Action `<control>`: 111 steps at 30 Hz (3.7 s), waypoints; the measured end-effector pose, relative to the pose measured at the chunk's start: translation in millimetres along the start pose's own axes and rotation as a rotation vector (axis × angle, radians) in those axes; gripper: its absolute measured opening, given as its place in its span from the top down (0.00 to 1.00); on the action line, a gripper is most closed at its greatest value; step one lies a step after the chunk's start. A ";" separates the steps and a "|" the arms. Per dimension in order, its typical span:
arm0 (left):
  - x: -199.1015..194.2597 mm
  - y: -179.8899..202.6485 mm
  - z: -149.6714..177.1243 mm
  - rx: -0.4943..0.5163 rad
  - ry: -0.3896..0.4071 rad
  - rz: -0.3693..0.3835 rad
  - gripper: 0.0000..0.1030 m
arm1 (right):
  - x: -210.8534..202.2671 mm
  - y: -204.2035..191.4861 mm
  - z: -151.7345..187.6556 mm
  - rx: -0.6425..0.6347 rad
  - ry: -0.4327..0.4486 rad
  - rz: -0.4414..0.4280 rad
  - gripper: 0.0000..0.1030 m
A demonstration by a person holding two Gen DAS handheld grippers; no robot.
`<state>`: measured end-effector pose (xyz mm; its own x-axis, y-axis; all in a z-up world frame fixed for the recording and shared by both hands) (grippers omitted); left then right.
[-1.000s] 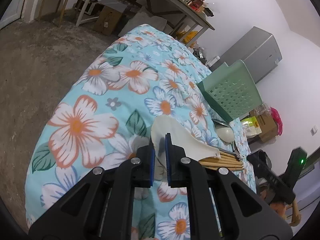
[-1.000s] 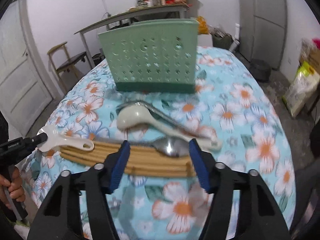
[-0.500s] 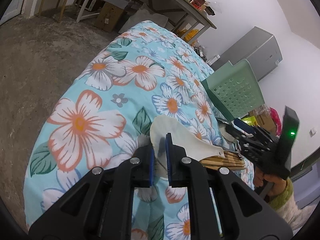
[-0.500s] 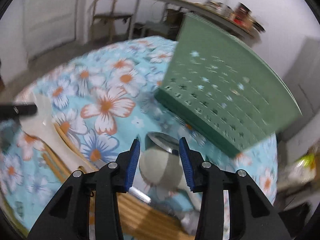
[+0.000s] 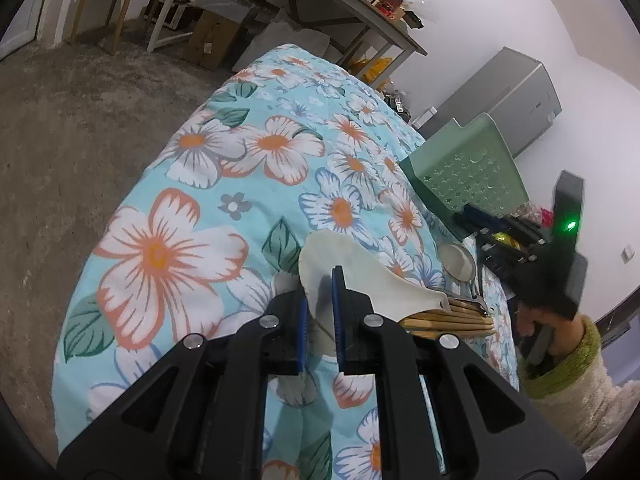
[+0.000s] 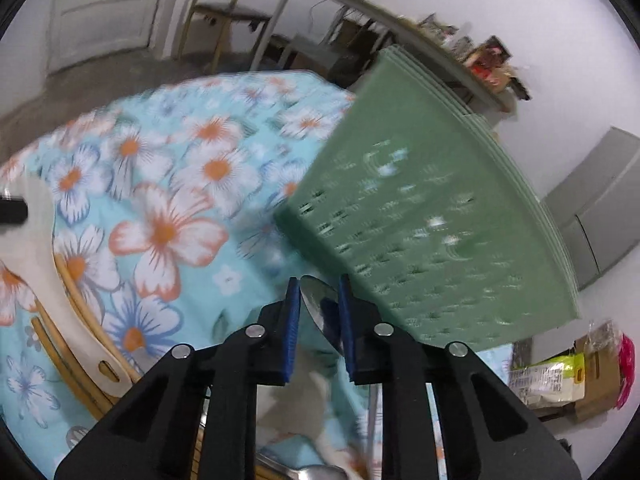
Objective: Organize utensils
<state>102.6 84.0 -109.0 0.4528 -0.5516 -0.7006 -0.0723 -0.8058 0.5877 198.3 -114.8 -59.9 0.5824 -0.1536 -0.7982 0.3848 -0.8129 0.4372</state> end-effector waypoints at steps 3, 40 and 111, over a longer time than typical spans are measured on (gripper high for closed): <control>-4.5 5.6 -1.8 0.022 0.014 -0.012 0.91 | -18.6 23.5 5.0 0.078 0.046 0.011 0.85; -111.2 187.2 -98.0 0.423 0.357 -0.007 0.99 | -114.8 172.3 145.9 0.732 0.383 0.031 0.98; 24.2 99.9 -51.4 0.202 -0.013 -0.283 0.08 | -132.9 194.7 35.9 0.700 0.476 0.024 0.62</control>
<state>152.0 1.3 -46.4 0.4685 -0.3020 -0.8303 -0.1203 -0.9528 0.2787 170.0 -272.8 116.4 0.8846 -0.0497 -0.4637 -0.0724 -0.9969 -0.0313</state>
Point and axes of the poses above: each gripper's, at about its wrist camera, not at the fingertips, and x roughly the way its jaws point, y to its right, z to its underside, the point moved 5 cm from there along x, roughly the way its jaws point, and after that the axes turned 12 degrees about -y, right-handed, at the moved point
